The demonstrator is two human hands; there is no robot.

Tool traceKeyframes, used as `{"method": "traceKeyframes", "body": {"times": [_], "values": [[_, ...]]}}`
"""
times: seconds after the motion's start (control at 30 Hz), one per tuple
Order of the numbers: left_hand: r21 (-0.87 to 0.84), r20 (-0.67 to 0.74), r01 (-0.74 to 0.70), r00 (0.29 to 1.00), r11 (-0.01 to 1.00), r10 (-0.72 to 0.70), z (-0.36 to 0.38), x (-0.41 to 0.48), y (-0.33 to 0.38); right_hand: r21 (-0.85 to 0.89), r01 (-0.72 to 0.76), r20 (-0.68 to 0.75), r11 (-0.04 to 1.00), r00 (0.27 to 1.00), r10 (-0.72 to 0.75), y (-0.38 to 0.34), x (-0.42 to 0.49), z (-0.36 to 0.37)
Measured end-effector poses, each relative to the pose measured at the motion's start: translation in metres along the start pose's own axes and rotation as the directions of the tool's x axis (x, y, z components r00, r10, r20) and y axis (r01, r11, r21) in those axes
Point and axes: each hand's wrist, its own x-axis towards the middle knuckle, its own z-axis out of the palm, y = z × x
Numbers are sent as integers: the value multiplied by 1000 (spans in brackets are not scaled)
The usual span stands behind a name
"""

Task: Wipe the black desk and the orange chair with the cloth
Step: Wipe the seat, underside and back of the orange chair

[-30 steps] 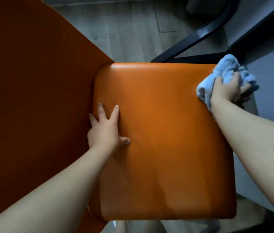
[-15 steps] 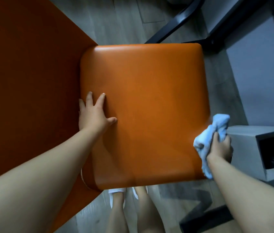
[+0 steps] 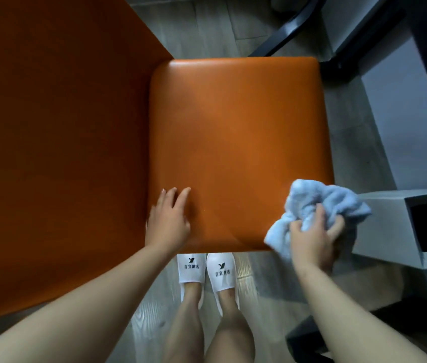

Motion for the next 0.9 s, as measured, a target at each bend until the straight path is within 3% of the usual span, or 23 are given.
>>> {"method": "traceKeyframes", "body": {"times": [0.07,0.1,0.13,0.2,0.27,0.33,0.47,0.57,0.63,0.73,0.8,0.87,0.9], "values": [[43,26,-37,999,998,36,0,-4,-4,-142,226,124,964,970,-209,-8,-37,10],[58,31,-45,999,997,43,0,-7,-6,-172,375,200,911,919,-341,-10,-50,12],[78,39,-53,998,996,50,0,-8,-8,-140,509,245,849,849,-468,-12,-59,13],[139,61,-73,996,988,65,1,-12,-13,8,624,210,781,763,-612,-16,-56,5],[202,84,-78,994,976,62,3,-17,-19,119,575,74,809,808,-585,-20,-35,-11],[232,77,-53,996,971,36,3,-22,-21,95,477,-8,874,878,-479,-23,4,-26],[280,24,26,999,960,-35,-3,-30,-19,-180,421,177,889,903,-392,-26,61,-37],[306,34,30,999,952,-43,-7,-37,-18,-198,446,218,873,888,-404,-22,39,-17],[320,45,19,998,947,-35,-7,-41,-18,-218,582,271,783,807,-524,-15,7,-2],[335,63,10,997,942,-33,-7,-43,-16,-230,822,400,522,568,-719,-5,-24,10],[351,85,3,996,936,-35,-7,-43,-16,-165,901,431,402,433,-792,-4,-23,9],[362,96,-1,995,932,-36,-7,-43,-16,-88,922,412,377,379,-829,-12,-8,-1],[369,99,-11,995,929,-27,-7,-43,-16,-73,905,354,418,415,-838,-19,6,-7]]}}
